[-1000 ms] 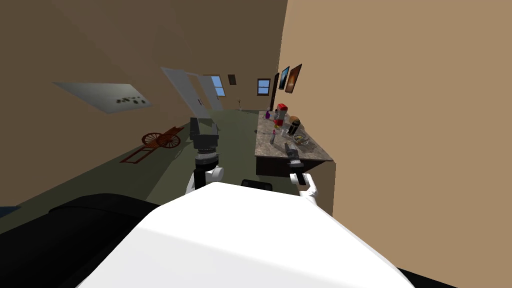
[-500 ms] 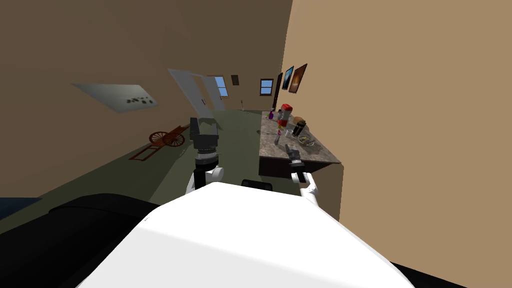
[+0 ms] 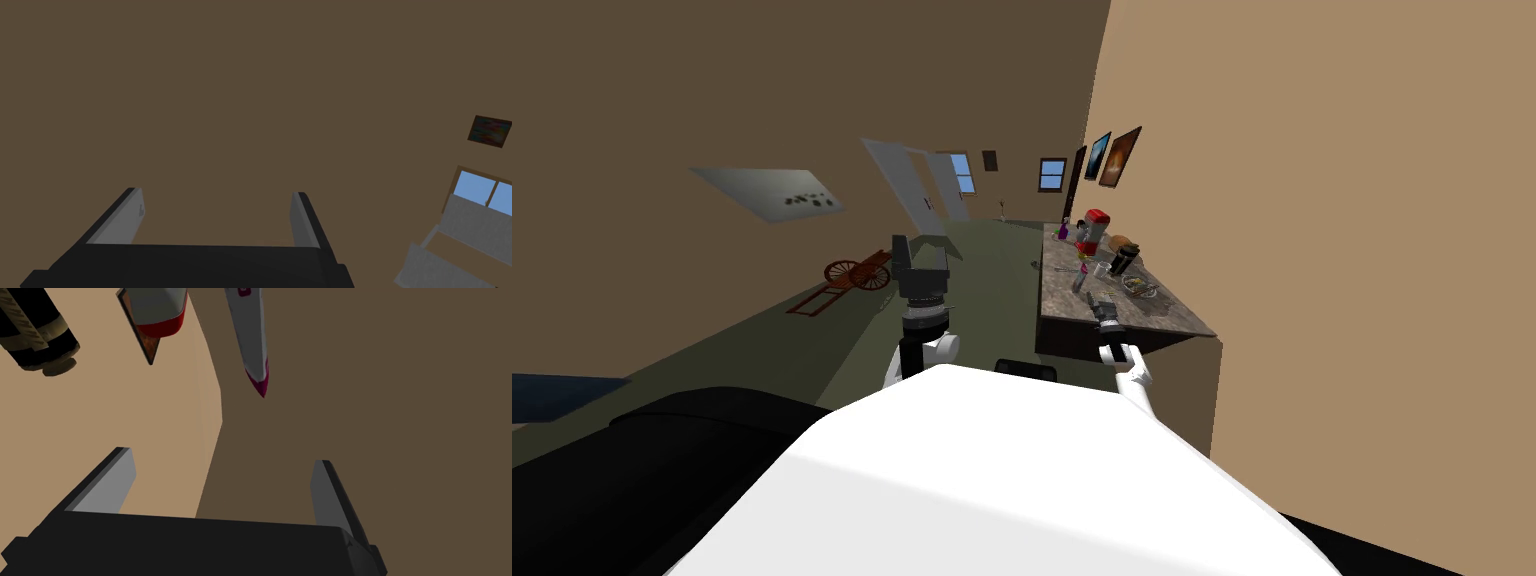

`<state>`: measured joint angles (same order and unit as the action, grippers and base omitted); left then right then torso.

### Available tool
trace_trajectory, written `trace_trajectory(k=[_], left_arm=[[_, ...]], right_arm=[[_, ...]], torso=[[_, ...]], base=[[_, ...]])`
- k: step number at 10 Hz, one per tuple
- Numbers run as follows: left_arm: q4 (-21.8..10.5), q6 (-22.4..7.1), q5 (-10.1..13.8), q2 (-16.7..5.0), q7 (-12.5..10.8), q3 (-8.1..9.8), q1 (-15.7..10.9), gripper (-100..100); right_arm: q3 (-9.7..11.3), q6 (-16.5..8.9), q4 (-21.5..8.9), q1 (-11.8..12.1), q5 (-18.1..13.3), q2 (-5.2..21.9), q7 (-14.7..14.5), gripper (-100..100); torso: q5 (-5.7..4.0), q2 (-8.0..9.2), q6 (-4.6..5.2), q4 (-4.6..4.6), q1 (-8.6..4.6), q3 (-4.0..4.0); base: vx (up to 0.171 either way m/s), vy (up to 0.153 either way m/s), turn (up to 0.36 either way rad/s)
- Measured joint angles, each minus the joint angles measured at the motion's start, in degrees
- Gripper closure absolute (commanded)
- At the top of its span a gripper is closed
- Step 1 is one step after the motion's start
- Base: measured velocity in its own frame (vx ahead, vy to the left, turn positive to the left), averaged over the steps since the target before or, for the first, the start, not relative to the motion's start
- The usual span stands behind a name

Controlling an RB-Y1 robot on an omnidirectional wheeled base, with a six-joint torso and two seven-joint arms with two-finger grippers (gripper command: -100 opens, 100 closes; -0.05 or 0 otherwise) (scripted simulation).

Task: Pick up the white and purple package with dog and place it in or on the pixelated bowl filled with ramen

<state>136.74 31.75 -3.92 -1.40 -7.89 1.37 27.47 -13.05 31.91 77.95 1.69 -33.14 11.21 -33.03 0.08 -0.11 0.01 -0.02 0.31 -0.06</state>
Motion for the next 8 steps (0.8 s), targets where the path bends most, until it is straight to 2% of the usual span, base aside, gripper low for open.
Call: trace_trajectory(k=[3, 6, 8], left_arm=[[0.00, 0.00, 0.00, 0.00, 0.00, 0.00, 0.00, 0], [0.00, 0.00, 0.00, 0.00, 0.00, 0.00, 0.01, 0], [0.00, 0.00, 0.00, 0.00, 0.00, 0.00, 0.01, 0]], right_arm=[[-3.23, -1.42, -4.00, -1.67, -2.37, 0.88, -3.66, -100], [-6.33, -2.40, -7.47, -2.82, -4.11, 2.15, -6.65, -100], [-8.22, -3.38, -9.70, -3.91, -5.22, 3.23, -8.26, -100]], torso=[[0.04, -0.04, 0.00, -0.01, 0.16, -0.02], [0.00, -0.15, 0.02, -0.04, -0.06, -0.09], [0.01, -0.27, 0.00, -0.05, 0.02, -0.15]], base=[[0.044, 0.129, 0.084], [0.081, 0.076, 0.071], [0.150, 0.101, 0.114]])
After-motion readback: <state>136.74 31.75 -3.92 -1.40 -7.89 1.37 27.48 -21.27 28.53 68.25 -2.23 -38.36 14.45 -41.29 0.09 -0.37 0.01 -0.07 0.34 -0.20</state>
